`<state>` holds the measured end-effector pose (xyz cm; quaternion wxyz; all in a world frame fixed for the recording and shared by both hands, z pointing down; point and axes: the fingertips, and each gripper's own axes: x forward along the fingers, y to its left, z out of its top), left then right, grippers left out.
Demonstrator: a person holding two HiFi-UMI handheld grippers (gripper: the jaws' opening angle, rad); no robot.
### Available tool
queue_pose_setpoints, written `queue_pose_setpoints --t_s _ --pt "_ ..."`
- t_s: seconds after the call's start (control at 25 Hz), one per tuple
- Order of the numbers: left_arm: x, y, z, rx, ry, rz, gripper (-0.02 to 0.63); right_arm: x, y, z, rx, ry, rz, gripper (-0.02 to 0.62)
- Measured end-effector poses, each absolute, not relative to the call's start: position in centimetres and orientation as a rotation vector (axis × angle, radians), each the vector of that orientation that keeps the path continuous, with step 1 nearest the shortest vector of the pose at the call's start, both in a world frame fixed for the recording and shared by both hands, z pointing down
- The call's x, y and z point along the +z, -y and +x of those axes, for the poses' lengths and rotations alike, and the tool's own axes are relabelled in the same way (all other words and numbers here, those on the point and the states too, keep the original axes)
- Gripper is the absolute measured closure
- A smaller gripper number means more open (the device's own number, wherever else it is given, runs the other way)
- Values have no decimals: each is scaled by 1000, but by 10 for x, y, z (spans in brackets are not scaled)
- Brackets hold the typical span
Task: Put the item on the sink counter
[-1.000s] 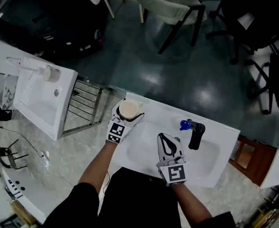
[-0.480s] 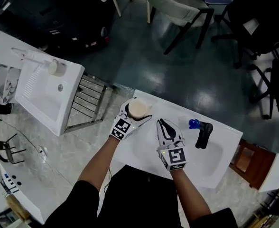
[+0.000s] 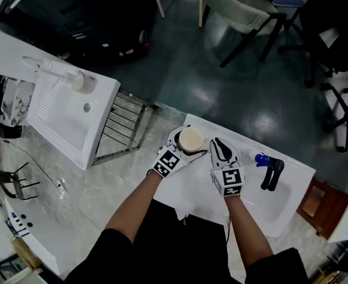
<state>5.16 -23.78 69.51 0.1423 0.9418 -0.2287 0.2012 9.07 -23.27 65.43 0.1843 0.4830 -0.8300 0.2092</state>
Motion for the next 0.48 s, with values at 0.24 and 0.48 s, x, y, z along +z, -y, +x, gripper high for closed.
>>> queue_pose_setpoints --t_s 0.24,0.48 --pt "696 240 47 556 626 2703 146 668 239 82 620 2300 1344 548" --pt "694 244 45 506 602 2674 146 666 244 78 552 2318 1327 548"
